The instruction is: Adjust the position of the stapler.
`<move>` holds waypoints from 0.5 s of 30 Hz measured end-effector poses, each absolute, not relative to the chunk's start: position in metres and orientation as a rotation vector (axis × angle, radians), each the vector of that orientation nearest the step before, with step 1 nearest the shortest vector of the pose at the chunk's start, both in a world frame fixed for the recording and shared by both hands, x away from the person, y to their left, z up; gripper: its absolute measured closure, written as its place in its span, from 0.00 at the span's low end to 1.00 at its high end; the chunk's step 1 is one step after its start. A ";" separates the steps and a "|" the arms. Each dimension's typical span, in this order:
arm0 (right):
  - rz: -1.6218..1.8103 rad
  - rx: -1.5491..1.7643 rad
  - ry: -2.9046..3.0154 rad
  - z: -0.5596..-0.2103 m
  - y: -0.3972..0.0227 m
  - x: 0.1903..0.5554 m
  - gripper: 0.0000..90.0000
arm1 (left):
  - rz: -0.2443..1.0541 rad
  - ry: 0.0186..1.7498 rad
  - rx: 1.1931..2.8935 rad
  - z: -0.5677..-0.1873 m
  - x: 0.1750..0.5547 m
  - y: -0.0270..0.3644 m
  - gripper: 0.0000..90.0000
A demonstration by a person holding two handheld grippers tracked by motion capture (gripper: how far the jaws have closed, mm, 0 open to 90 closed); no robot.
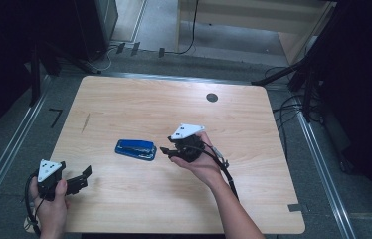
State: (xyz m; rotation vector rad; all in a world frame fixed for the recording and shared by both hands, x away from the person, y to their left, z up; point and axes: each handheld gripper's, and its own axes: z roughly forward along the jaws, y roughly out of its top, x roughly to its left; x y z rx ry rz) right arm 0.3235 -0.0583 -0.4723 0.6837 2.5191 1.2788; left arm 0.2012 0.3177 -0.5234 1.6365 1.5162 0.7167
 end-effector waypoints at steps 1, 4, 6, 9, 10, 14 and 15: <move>1.279 0.684 2.519 -0.472 -0.058 0.324 0.59 | 0.717 1.516 1.637 -0.523 0.201 0.318 0.08; 1.255 0.641 2.559 -0.475 -0.043 0.327 0.58 | 0.716 1.515 1.636 -0.523 0.201 0.318 0.08; 1.245 0.630 2.565 -0.476 -0.037 0.329 0.57 | 0.716 1.516 1.636 -0.523 0.201 0.318 0.08; 1.236 0.627 2.586 -0.480 -0.029 0.333 0.56 | 0.715 1.515 1.636 -0.524 0.201 0.318 0.08; 1.229 0.628 2.594 -0.482 -0.025 0.335 0.55 | 0.715 1.514 1.638 -0.524 0.201 0.318 0.08; 1.209 0.617 2.624 -0.488 -0.015 0.340 0.55 | 0.713 1.514 1.639 -0.523 0.201 0.318 0.08; 1.211 0.617 2.630 -0.489 -0.013 0.341 0.55 | 0.713 1.514 1.639 -0.523 0.201 0.318 0.08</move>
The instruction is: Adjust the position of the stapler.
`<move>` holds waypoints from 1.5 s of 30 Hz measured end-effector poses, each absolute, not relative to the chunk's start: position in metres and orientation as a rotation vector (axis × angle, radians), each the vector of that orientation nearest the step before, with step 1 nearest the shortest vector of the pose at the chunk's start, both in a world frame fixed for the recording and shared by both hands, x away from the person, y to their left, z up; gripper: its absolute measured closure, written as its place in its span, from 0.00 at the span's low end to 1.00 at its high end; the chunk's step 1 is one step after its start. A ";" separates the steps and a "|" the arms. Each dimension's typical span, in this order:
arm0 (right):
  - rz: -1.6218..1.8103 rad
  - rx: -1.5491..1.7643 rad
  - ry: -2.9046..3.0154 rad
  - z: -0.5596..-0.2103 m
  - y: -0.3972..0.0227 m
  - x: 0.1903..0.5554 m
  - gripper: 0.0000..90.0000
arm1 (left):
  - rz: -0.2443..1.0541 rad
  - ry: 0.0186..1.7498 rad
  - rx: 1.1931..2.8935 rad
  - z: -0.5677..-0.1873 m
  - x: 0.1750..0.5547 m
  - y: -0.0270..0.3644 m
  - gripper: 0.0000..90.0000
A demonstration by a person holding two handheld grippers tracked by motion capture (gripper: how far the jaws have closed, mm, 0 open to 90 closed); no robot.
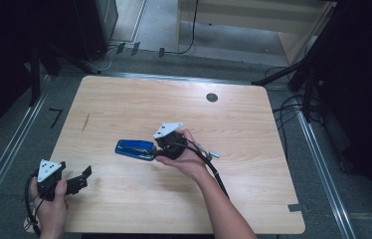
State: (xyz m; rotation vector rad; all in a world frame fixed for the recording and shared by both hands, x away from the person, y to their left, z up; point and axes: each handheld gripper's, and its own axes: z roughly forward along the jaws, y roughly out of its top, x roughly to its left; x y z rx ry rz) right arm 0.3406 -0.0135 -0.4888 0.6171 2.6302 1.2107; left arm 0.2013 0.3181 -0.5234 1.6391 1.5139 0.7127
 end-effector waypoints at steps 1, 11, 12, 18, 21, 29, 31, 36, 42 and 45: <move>1.214 0.616 2.633 -0.490 -0.011 0.342 0.55 | 0.712 1.514 1.638 -0.523 0.201 0.318 0.08; 1.172 0.614 2.689 -0.505 0.010 0.355 0.55 | 0.711 1.512 1.632 -0.523 0.201 0.318 0.08; 1.170 0.618 2.691 -0.506 0.011 0.356 0.56 | 0.710 1.511 1.633 -0.523 0.201 0.318 0.08; 1.167 0.586 2.706 -0.512 0.016 0.358 0.63 | 0.706 1.513 1.632 -0.523 0.201 0.319 0.08; 1.177 0.575 2.715 -0.513 0.017 0.359 0.66 | 0.707 1.513 1.633 -0.523 0.202 0.319 0.08; 1.185 0.564 2.718 -0.514 0.017 0.359 0.68 | 0.711 1.515 1.637 -0.524 0.202 0.318 0.08; 1.185 0.552 2.727 -0.514 0.017 0.359 0.70 | 0.714 1.515 1.637 -0.524 0.202 0.317 0.08; 1.161 0.541 2.741 -0.514 0.013 0.360 0.74 | 0.710 1.515 1.642 -0.524 0.202 0.318 0.08; 1.135 0.552 2.730 -0.513 0.013 0.356 0.75 | 0.712 1.516 1.646 -0.524 0.202 0.317 0.08; 1.116 0.554 2.729 -0.512 0.012 0.355 0.75 | 0.711 1.516 1.646 -0.524 0.202 0.317 0.08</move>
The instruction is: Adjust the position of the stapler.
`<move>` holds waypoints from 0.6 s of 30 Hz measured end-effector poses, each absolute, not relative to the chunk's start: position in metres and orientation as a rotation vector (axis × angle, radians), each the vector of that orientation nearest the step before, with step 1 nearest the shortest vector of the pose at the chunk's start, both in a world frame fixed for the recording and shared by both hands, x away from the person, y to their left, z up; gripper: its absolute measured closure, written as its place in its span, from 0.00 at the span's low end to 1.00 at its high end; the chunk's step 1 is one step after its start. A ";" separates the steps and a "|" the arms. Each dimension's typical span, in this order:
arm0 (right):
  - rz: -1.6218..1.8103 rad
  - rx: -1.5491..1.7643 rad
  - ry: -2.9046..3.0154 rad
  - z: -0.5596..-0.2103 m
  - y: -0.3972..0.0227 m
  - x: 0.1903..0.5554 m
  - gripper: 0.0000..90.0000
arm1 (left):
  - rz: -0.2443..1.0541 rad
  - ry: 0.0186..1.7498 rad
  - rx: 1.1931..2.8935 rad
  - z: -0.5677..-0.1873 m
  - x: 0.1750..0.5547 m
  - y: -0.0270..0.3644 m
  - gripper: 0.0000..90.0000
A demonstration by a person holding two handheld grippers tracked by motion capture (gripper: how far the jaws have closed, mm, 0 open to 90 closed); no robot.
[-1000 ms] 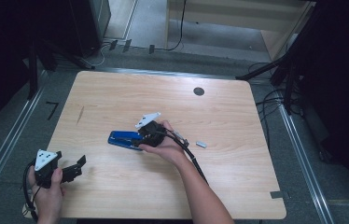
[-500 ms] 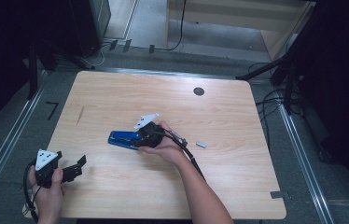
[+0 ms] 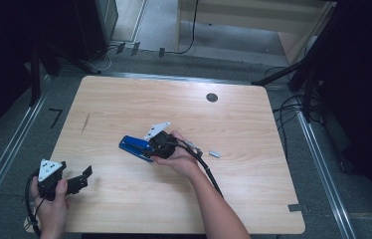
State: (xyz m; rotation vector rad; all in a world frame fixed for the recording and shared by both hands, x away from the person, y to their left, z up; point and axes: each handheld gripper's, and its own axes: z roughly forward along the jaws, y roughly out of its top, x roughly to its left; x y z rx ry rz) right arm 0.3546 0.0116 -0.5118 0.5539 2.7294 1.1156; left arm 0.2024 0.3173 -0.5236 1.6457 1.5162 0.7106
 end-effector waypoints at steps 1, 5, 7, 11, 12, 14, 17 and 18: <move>1.113 0.555 2.729 -0.512 0.011 0.354 0.75 | 0.710 1.517 1.645 -0.524 0.202 0.317 0.08; 1.112 0.553 2.727 -0.512 0.007 0.351 0.75 | 0.711 1.515 1.648 -0.524 0.202 0.317 0.08; 1.122 0.555 2.721 -0.513 0.000 0.348 0.75 | 0.712 1.516 1.648 -0.524 0.202 0.317 0.08; 1.128 0.550 2.718 -0.513 -0.012 0.343 0.75 | 0.715 1.516 1.647 -0.524 0.202 0.317 0.08; 1.127 0.560 2.716 -0.513 -0.015 0.341 0.75 | 0.715 1.515 1.647 -0.524 0.202 0.317 0.08; 1.130 0.558 2.712 -0.513 -0.018 0.340 0.75 | 0.716 1.516 1.646 -0.524 0.202 0.316 0.08; 1.138 0.561 2.706 -0.514 -0.030 0.333 0.75 | 0.721 1.518 1.645 -0.524 0.203 0.315 0.08; 1.137 0.560 2.705 -0.514 -0.033 0.332 0.75 | 0.722 1.518 1.645 -0.524 0.202 0.315 0.08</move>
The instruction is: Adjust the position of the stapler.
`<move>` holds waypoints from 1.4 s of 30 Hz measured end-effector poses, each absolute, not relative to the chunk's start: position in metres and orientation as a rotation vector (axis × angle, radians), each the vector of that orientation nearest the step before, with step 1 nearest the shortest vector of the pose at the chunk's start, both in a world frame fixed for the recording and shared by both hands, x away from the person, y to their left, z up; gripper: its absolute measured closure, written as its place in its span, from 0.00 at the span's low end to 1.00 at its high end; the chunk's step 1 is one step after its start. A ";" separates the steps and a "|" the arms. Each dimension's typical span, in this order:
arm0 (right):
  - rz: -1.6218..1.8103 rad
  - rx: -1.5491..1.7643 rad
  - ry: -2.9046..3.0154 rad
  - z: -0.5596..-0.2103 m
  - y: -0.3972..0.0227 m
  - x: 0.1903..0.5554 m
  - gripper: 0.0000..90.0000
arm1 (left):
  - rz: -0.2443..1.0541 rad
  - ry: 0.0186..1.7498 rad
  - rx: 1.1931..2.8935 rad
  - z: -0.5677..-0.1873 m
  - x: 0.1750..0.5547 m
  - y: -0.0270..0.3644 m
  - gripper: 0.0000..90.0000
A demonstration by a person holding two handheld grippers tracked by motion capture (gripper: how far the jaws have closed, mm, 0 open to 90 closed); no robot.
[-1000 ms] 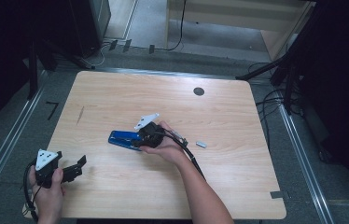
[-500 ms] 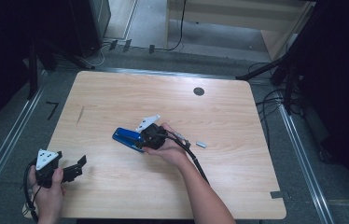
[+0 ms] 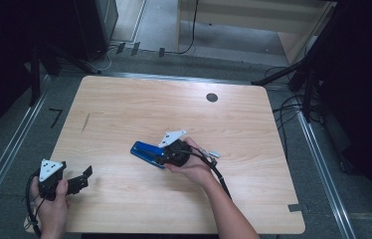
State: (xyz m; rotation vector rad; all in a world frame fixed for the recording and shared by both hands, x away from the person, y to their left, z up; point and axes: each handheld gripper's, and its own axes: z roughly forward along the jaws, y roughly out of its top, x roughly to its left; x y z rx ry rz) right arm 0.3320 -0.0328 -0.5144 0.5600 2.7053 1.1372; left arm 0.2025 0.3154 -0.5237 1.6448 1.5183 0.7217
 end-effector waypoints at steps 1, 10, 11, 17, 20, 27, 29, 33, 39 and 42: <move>1.138 0.568 2.705 -0.515 -0.036 0.330 0.75 | 0.719 1.516 1.647 -0.524 0.202 0.315 0.08; 1.131 0.543 2.700 -0.514 -0.056 0.318 0.75 | 0.718 1.515 1.648 -0.524 0.202 0.315 0.08; 1.130 0.540 2.702 -0.514 -0.058 0.316 0.75 | 0.720 1.517 1.645 -0.524 0.202 0.316 0.08; 1.136 0.529 2.704 -0.515 -0.067 0.307 0.75 | 0.735 1.505 1.660 -0.524 0.201 0.313 0.08; 1.136 0.519 2.705 -0.515 -0.071 0.303 0.75 | 0.730 1.494 1.670 -0.522 0.200 0.306 0.08; 1.142 0.501 2.702 -0.516 -0.081 0.291 0.75 | 0.724 1.421 1.736 -0.521 0.197 0.279 0.08; 1.138 0.494 2.699 -0.516 -0.085 0.286 0.75 | 0.718 1.392 1.753 -0.519 0.195 0.270 0.08; 1.140 0.483 2.697 -0.516 -0.092 0.280 0.75 | 0.687 1.352 1.766 -0.519 0.192 0.255 0.08; 1.147 0.483 2.695 -0.517 -0.101 0.273 0.75 | 0.643 1.321 1.789 -0.521 0.192 0.239 0.08; 1.150 0.480 2.697 -0.517 -0.106 0.269 0.75 | 0.619 1.304 1.796 -0.523 0.192 0.229 0.08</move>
